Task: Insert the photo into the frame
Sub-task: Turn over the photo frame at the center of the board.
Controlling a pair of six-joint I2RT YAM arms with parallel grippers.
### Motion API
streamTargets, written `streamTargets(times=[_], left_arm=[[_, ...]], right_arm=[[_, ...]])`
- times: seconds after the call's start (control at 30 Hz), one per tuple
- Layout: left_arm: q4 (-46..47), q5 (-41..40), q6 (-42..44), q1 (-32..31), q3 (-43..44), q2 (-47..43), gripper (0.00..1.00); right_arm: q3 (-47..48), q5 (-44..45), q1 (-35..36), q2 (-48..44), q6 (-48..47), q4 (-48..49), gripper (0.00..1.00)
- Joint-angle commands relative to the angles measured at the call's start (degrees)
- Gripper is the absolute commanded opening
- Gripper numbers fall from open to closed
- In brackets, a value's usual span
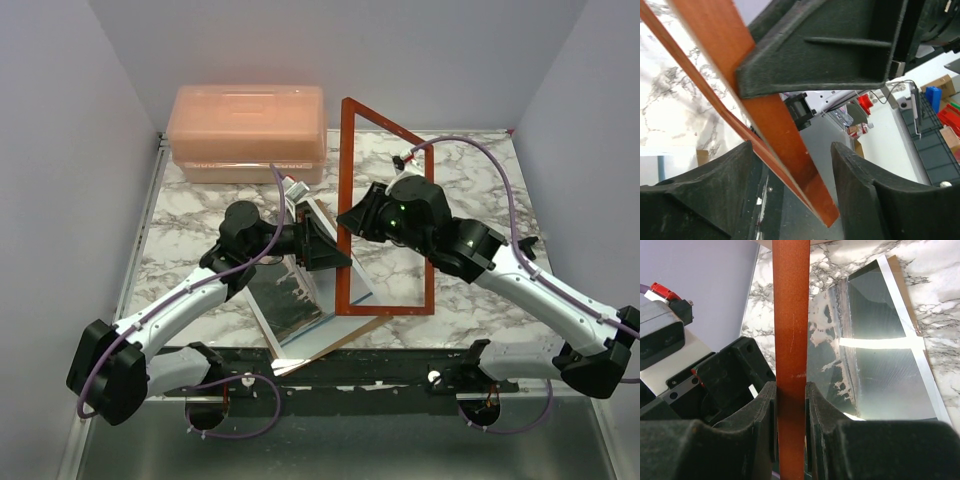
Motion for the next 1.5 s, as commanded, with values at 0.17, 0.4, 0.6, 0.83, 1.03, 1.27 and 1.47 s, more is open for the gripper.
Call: streamTargets(times=[0.17, 0.4, 0.6, 0.83, 1.03, 1.27, 1.47], left_arm=[[6.0, 3.6, -1.4, -2.0, -0.2, 1.3, 0.47], [4.7, 3.4, -1.2, -2.0, 2.0, 2.0, 0.11], [-4.8, -1.0, 4.2, -2.1, 6.9, -0.9, 0.0], [-25.0, -11.5, 14.4, -2.1, 15.4, -6.9, 0.0], [-42.0, -17.0, 19.6, -2.0, 24.8, -9.3, 0.0], [-58.5, -27.7, 22.6, -2.1, 32.0, -12.0, 0.0], [-61.5, -31.7, 21.0, -2.1, 28.4, -12.9, 0.0]], right_arm=[[4.0, -0.5, 0.0, 0.7, -0.2, 3.7, 0.0], [4.6, -0.3, 0.0, 0.7, -0.6, 3.3, 0.03], [5.4, 1.9, 0.0, -0.4, -1.8, 2.3, 0.53], [4.6, 6.1, 0.0, -4.0, -2.0, 1.4, 1.0], [4.3, 6.7, 0.1, -5.5, -2.2, 1.1, 1.0], [4.6, 1.8, 0.0, -3.4, -2.5, 1.3, 1.0], [2.3, -2.7, -0.1, -1.7, 1.1, 4.0, 1.0]])
